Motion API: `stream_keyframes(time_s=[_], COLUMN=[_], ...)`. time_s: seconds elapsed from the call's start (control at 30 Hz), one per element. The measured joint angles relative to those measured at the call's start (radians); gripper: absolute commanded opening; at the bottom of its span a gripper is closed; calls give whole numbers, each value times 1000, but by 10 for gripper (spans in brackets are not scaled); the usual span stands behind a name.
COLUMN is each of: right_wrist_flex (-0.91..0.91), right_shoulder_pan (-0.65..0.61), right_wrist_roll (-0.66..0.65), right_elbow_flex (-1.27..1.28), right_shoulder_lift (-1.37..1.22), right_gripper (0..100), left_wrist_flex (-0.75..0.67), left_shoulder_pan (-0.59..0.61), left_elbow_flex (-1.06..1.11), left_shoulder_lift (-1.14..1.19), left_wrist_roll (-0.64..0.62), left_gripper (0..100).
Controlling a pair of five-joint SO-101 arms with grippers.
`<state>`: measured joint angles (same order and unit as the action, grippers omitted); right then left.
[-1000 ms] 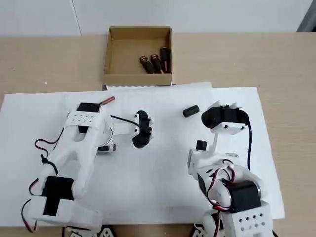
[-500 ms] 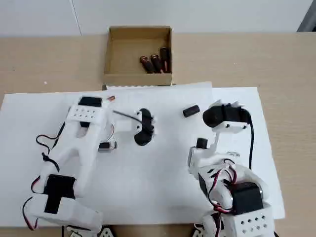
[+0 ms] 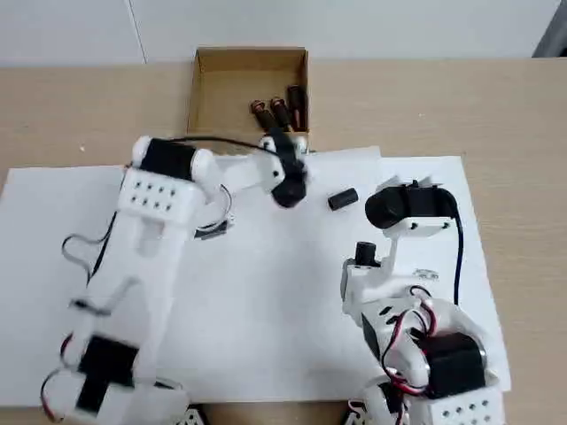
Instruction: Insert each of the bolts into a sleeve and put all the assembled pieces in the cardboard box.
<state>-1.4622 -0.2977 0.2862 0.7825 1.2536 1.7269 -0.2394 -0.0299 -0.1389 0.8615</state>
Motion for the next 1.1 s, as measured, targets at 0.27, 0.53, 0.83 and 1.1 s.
stream_keyframes(time_s=[0.27,0.53,0.83,1.1], right_wrist_flex=[-54,-48,232,565], right_shoulder_pan=[0,2,0,-34], right_wrist_roll=[-57,-78,-132,-140], right_elbow_flex=[-15,11,198,404], right_shoulder_lift=[0,2,2,0], right_gripper=[4,4,4,4], left_wrist_flex=[12,-218,-623,-891], left_shoulder_pan=[-175,-181,-135,11], left_elbow_flex=[124,433,914,1300], left_shoulder_lift=[-394,-667,-1034,-1352], left_wrist_roll=[-161,-483,-842,-919], left_gripper=[6,6,6,6])
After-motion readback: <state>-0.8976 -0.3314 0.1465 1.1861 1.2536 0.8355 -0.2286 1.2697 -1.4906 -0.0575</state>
